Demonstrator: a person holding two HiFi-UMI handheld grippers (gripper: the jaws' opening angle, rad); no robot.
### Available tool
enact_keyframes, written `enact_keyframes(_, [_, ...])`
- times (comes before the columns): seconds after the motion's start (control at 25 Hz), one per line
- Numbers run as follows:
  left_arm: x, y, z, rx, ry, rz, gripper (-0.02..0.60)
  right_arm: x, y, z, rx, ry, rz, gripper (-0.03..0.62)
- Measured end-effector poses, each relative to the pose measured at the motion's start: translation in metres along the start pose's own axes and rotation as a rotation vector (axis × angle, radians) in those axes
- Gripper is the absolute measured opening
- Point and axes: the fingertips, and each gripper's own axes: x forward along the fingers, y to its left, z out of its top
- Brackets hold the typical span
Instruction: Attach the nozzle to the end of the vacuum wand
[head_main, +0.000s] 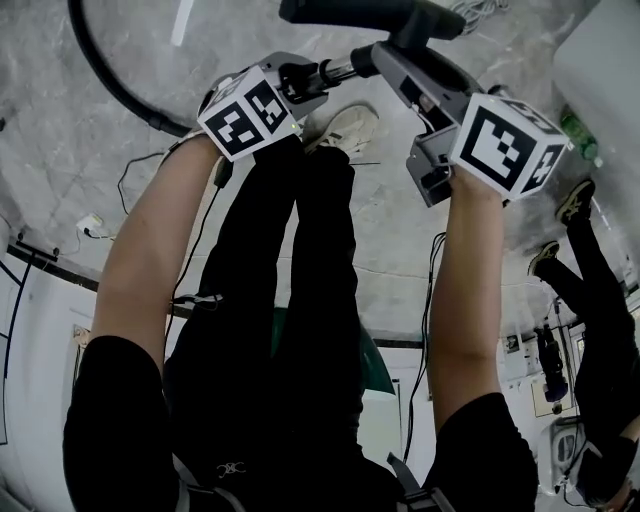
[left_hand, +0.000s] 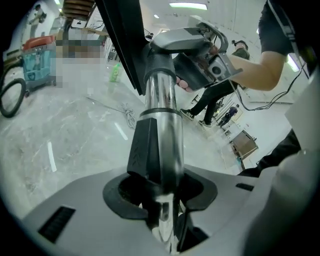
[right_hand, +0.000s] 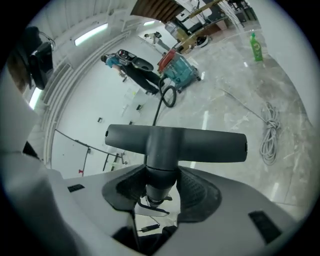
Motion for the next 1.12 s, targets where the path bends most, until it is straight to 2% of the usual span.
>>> enact_keyframes(0.12, [-0.004,-0.005,-0.003,0.002,0.0,-0.043,0.161,0.004,0.012,-0.004,-0.054,0.02,0.207,0.193])
enact_keyframes(0.16, [-0.003,-0.004,-0.009,-0.002,0.007,-0.045,0.161,0.01,0.012,-0.008,-0.036,0.021,0.236,0.193])
enact_keyframes(0.2, [0.0,0.0,-0.016,-0.011,0.018,-0.036,0.161,0.018,0.008,-0.011,0.006,0.013,0.219,0.193])
enact_keyframes(0.24, [0.002,0.004,-0.024,-0.022,0.032,-0.02,0.161,0.026,0.002,-0.015,0.067,-0.003,0.159,0.193])
enact_keyframes(0.4, [0.011,0.006,-0.036,-0.057,0.062,0.052,0.161,0.032,-0.014,-0.025,0.293,-0.103,-0.168,0.193])
enact_keyframes(0.48, [0.009,0.002,-0.032,-0.06,0.054,0.048,0.161,0.027,-0.011,-0.022,0.31,-0.131,-0.211,0.193])
enact_keyframes(0.56, [0.004,-0.001,-0.028,-0.055,0.045,0.02,0.161,0.027,-0.003,-0.019,0.228,-0.097,-0.125,0.193])
enact_keyframes(0.6, [0.002,-0.002,-0.026,-0.052,0.039,0.003,0.161,0.027,0.003,-0.018,0.163,-0.073,-0.044,0.193])
enact_keyframes(0.68, [-0.003,-0.007,-0.019,-0.049,0.004,-0.034,0.161,0.026,0.014,-0.014,0.049,-0.077,0.176,0.193])
enact_keyframes(0.72, [-0.005,-0.009,-0.015,-0.05,-0.02,-0.052,0.161,0.025,0.02,-0.013,0.022,-0.1,0.284,0.193])
enact_keyframes(0.76, [-0.006,-0.01,-0.014,-0.054,-0.039,-0.065,0.161,0.026,0.023,-0.012,0.013,-0.12,0.354,0.193])
enact_keyframes(0.8, [-0.007,-0.01,-0.016,-0.059,-0.05,-0.07,0.16,0.029,0.024,-0.012,0.02,-0.136,0.376,0.193])
enact_keyframes(0.88, [-0.007,-0.006,-0.022,-0.071,-0.053,-0.058,0.16,0.038,0.02,-0.015,0.074,-0.164,0.304,0.193])
enact_keyframes(0.92, [-0.004,-0.004,-0.024,-0.079,-0.049,-0.044,0.16,0.04,0.014,-0.017,0.112,-0.174,0.222,0.193])
enact_keyframes(1.04, [0.007,-0.005,-0.018,-0.088,-0.04,-0.015,0.16,0.034,-0.008,-0.02,0.235,-0.194,-0.096,0.192])
enact_keyframes(1.12, [0.01,-0.008,-0.012,-0.08,-0.038,-0.01,0.16,0.029,-0.014,-0.019,0.276,-0.213,-0.244,0.192])
